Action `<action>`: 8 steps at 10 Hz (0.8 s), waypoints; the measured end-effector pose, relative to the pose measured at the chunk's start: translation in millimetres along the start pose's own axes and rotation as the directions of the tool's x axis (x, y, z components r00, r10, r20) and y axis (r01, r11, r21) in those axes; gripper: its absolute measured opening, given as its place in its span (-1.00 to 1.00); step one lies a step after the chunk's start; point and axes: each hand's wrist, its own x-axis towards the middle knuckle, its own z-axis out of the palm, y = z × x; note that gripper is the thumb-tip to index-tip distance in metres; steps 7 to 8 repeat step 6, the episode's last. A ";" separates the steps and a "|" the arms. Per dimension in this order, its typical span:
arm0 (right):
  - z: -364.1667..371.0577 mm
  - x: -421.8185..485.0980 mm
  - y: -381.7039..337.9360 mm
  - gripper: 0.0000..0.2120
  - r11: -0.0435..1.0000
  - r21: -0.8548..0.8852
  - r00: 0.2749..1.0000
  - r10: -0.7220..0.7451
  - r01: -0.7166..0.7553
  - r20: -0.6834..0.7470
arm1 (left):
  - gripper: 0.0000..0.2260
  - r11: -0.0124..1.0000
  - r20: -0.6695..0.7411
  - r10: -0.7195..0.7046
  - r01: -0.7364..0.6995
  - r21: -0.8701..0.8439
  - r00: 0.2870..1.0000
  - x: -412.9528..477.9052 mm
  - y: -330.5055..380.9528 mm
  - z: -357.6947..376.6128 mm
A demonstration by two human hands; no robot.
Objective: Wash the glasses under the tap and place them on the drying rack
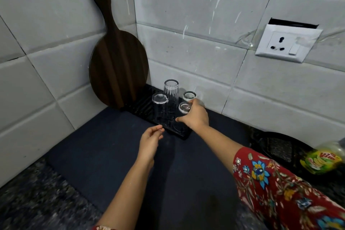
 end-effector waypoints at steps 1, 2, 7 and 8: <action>4.6 0.4 -0.4 -0.24 1.000 0.006 1.000 -0.012 0.012 0.009 | -0.77 1.000 -0.002 0.006 -0.006 -0.009 1.000 2.1 -1.1 1.5; 7.3 -0.4 -1.2 -0.25 1.000 -0.017 1.000 -0.011 0.012 0.017 | -0.78 1.000 -0.002 0.012 -0.012 -0.011 1.000 3.9 -2.2 3.0; -3.5 -15.5 14.7 -0.33 0.968 0.245 0.998 0.059 -0.056 -0.007 | -0.82 0.995 -0.031 0.098 -0.098 -0.007 0.995 -0.5 1.4 4.5; -3.5 -15.5 14.7 -0.33 0.968 0.245 0.998 0.059 -0.056 -0.007 | -0.82 0.995 -0.031 0.098 -0.098 -0.007 0.995 -0.5 1.4 4.5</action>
